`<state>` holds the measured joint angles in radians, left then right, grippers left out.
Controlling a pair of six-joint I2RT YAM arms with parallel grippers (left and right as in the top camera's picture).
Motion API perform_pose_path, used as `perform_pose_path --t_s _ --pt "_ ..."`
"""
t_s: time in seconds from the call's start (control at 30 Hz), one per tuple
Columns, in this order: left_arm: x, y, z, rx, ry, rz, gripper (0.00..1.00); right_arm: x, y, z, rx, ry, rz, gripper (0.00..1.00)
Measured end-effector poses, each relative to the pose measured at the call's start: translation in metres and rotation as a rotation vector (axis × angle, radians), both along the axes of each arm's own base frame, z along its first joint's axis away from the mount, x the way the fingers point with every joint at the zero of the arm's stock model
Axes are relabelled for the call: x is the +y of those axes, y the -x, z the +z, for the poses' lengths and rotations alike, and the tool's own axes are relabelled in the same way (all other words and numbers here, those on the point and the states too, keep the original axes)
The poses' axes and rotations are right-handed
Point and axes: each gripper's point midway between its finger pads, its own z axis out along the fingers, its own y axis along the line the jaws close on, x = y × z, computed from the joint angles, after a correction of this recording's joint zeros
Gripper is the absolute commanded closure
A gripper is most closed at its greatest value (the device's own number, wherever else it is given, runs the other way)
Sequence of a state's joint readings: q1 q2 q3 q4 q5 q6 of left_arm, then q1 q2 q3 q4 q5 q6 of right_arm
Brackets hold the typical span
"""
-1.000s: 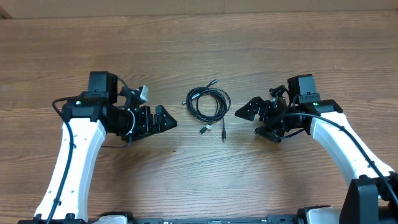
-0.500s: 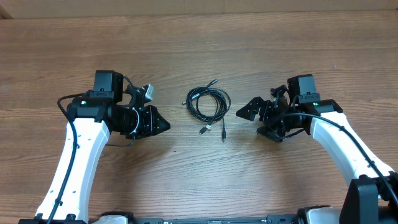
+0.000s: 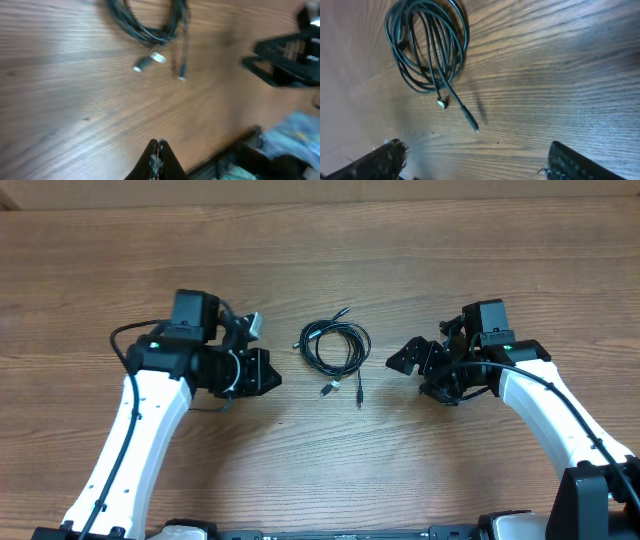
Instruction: Untangle cables
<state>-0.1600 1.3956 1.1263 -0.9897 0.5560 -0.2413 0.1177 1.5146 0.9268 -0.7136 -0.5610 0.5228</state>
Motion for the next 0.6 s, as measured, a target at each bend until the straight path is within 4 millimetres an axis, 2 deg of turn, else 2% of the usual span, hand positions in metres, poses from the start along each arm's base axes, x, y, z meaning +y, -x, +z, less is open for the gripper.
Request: perform_pose_path --t_s 0.17,0.2,0.23,0.27,0.3,0.43,0.6 --pt "-0.001 -0.023 -0.004 -0.060 -0.082 0.095 0.96 0.000 -0.002 0.001 -0.009 0.000 -0.002 0.41" --pt "-0.002 -0.029 -0.004 -0.079 -0.086 0.104 0.96 0.000 -0.002 0.000 -0.008 0.001 -0.003 0.50" --pt "-0.005 -0.036 -0.004 -0.100 -0.088 0.113 0.96 0.000 -0.002 0.000 -0.009 0.002 -0.002 0.62" --pt "-0.008 -0.042 -0.004 -0.119 -0.087 0.115 0.96 0.000 -0.002 0.000 -0.010 0.001 0.000 0.89" --pt "-0.011 -0.048 -0.005 -0.131 -0.085 0.122 0.96 0.000 -0.002 -0.001 -0.010 0.001 -0.003 0.96" --pt "-0.026 -0.060 -0.020 -0.123 -0.083 0.131 0.96 0.000 -0.001 -0.006 -0.016 0.001 -0.004 0.96" --pt "-0.044 -0.067 -0.053 -0.066 -0.093 0.116 0.96 0.000 -0.007 -0.007 -0.052 -0.004 -0.005 0.96"
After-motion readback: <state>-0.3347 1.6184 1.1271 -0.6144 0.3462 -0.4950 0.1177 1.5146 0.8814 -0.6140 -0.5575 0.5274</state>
